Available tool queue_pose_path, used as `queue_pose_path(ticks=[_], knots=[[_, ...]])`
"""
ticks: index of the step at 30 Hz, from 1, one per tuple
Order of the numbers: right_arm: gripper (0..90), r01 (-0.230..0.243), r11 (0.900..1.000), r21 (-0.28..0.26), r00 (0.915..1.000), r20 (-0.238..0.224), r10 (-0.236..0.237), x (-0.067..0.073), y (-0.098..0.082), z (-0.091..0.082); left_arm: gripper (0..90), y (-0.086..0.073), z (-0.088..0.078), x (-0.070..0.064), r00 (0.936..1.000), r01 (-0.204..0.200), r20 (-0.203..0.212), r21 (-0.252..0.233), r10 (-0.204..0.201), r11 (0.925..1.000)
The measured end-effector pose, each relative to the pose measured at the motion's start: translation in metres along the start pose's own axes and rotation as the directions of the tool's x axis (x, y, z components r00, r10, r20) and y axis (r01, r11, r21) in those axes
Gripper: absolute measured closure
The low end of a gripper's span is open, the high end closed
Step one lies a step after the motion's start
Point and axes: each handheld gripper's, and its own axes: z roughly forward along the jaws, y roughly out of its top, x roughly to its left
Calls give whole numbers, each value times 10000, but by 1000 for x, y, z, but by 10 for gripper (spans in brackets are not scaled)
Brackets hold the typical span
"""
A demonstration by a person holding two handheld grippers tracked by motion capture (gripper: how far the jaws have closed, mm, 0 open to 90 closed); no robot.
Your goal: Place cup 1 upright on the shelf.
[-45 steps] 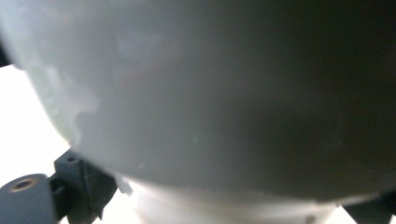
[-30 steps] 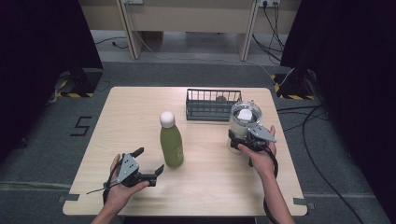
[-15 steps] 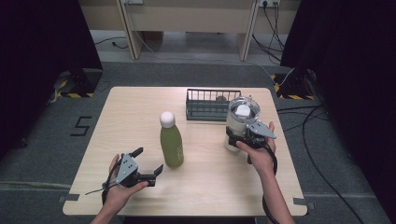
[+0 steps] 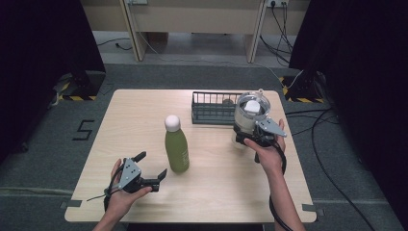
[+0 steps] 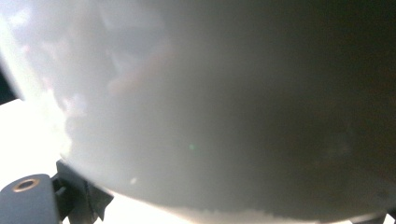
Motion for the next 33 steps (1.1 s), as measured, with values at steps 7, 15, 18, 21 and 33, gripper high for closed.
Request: queue_pose_path(ticks=[7, 15, 18, 21, 33], knots=[[103, -14, 9999, -106, 10000, 43, 14, -1, 13, 5, 9, 1, -1, 0, 10000, -64, -21, -6, 64, 10000], [103, 4, 9998, -174, 9999, 102, -2, 0, 27, 13, 10, 0, 0, -1, 10000, -93, 24, -3, 93, 10000], [103, 1, 9998, -222, 9999, 109, 1, 0, 31, 17, 11, 0, 0, -2, 9999, -111, 49, 4, 111, 9999], [103, -20, 9997, -243, 9999, 163, 24, 0, 35, 19, 11, 0, 0, -2, 9999, -114, 60, 6, 114, 9999], [103, -71, 9994, -348, 9989, 455, 87, -4, 48, 32, 14, 0, 0, -3, 9998, -138, 107, -17, 138, 9999]])
